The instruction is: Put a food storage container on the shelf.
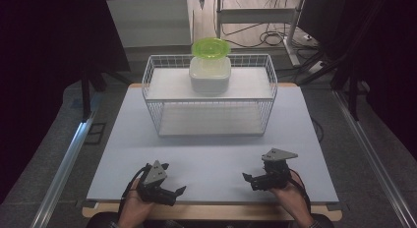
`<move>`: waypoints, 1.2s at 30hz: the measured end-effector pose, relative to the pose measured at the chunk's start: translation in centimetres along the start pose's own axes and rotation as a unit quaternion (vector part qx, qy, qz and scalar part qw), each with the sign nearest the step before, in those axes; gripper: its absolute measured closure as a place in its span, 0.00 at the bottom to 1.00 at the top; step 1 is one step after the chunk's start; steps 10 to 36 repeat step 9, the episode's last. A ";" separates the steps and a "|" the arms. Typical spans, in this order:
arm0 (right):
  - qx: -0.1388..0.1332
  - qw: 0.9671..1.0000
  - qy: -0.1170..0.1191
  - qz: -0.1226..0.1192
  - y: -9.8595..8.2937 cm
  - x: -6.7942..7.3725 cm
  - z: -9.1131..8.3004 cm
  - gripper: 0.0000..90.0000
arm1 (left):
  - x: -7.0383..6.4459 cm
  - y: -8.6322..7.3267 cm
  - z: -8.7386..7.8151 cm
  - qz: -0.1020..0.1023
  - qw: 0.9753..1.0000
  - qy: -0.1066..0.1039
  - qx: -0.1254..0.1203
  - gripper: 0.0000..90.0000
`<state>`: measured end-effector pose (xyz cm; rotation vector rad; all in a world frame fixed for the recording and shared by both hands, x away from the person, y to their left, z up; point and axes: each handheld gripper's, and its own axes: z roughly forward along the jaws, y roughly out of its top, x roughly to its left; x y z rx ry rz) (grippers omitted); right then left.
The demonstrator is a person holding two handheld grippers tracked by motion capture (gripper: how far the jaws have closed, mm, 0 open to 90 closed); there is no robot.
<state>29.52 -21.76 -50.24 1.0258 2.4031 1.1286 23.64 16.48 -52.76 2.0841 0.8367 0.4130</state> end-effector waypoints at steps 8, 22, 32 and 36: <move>0.025 1.000 -0.002 0.004 -0.8 -0.3 0.5 0.01 | 0.1 0.0 0.0 -0.003 1.000 0.002 0.003 0.03; 0.025 1.000 -0.003 0.007 -0.8 -0.3 0.5 0.01 | 0.1 0.0 0.0 -0.003 1.000 0.003 0.003 0.03; 0.025 1.000 -0.003 0.007 -0.8 -0.3 0.5 0.01 | 0.1 0.0 0.0 -0.003 1.000 0.003 0.003 0.03; 0.025 1.000 -0.003 0.007 -0.8 -0.3 0.5 0.01 | 0.1 0.0 0.0 -0.003 1.000 0.003 0.003 0.03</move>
